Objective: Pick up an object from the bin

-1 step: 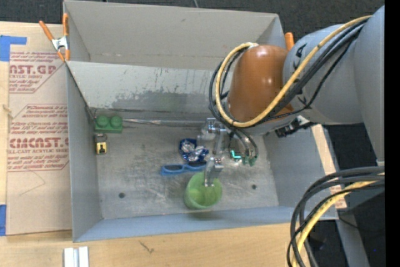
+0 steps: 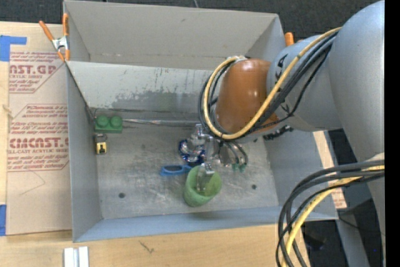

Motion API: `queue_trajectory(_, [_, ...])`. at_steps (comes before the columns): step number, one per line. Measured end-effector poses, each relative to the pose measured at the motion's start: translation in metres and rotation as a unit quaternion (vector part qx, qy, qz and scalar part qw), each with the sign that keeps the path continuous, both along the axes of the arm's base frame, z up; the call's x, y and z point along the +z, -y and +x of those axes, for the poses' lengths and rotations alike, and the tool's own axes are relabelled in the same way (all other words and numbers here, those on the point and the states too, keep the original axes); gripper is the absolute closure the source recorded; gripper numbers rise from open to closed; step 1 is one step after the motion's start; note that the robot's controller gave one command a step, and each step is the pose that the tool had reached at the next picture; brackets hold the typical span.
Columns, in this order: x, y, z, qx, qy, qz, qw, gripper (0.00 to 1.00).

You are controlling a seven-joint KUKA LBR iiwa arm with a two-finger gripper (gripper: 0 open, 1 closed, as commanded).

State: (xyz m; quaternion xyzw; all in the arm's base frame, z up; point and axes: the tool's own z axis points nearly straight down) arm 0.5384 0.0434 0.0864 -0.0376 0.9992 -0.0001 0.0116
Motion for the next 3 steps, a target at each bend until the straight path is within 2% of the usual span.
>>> queue_trajectory(1, [0.001, -0.002, 0.001, 0.001, 0.0005, 0.002, 1.0, 1.0])
queue_trajectory(2, [0.108, 0.017, -0.031, 0.047, -0.008, -0.001, 0.9989, 1.0])
queue_trajectory(3, [0.199, 0.089, -0.038, 0.25, -0.0081, -0.005, 0.9682, 1.0])
